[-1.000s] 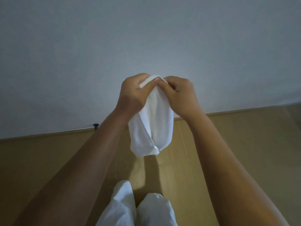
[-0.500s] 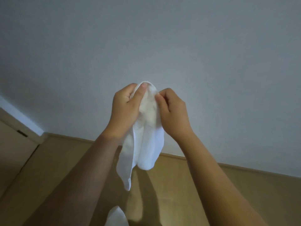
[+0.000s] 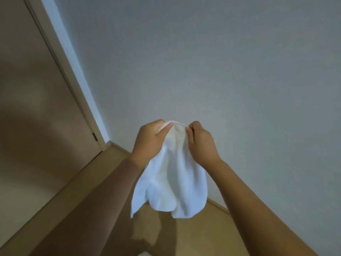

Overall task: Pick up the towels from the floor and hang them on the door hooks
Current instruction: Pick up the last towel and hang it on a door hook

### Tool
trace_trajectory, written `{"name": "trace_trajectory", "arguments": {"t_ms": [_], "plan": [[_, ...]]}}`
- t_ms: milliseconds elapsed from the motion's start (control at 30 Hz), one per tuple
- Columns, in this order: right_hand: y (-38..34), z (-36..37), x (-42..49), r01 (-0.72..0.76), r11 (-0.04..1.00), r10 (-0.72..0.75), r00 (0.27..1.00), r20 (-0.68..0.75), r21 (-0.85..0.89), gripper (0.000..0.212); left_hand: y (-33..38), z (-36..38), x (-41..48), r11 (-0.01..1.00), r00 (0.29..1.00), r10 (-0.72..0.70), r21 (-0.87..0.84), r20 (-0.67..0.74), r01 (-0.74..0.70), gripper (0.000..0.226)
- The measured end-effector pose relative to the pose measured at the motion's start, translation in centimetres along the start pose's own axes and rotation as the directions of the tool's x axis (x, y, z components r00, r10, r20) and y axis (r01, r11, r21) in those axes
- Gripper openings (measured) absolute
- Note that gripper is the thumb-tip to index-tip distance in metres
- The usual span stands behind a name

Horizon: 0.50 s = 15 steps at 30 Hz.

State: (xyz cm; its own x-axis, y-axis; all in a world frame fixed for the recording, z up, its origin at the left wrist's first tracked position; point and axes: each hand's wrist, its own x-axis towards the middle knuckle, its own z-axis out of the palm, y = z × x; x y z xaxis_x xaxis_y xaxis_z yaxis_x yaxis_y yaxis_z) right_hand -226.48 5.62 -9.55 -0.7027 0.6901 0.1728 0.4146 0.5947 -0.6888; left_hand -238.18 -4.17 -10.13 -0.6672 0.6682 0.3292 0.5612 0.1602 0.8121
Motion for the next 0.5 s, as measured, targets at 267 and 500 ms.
{"name": "trace_trajectory", "arguments": {"t_ms": [267,500], "plan": [[-7.9,5.1,4.6,0.202,0.975,-0.2,0.979,-0.024,0.089,0.019,-2.9,-8.5,3.2,0.996,1.0,0.018,0.092,0.025,-0.02,0.017],[-13.8,9.6,6.6,0.327,0.936,-0.326,0.945,-0.028,0.13,0.02,-4.3,-14.6,4.0,0.985,0.995,0.024,0.172,-0.096,-0.007,0.03]]}}
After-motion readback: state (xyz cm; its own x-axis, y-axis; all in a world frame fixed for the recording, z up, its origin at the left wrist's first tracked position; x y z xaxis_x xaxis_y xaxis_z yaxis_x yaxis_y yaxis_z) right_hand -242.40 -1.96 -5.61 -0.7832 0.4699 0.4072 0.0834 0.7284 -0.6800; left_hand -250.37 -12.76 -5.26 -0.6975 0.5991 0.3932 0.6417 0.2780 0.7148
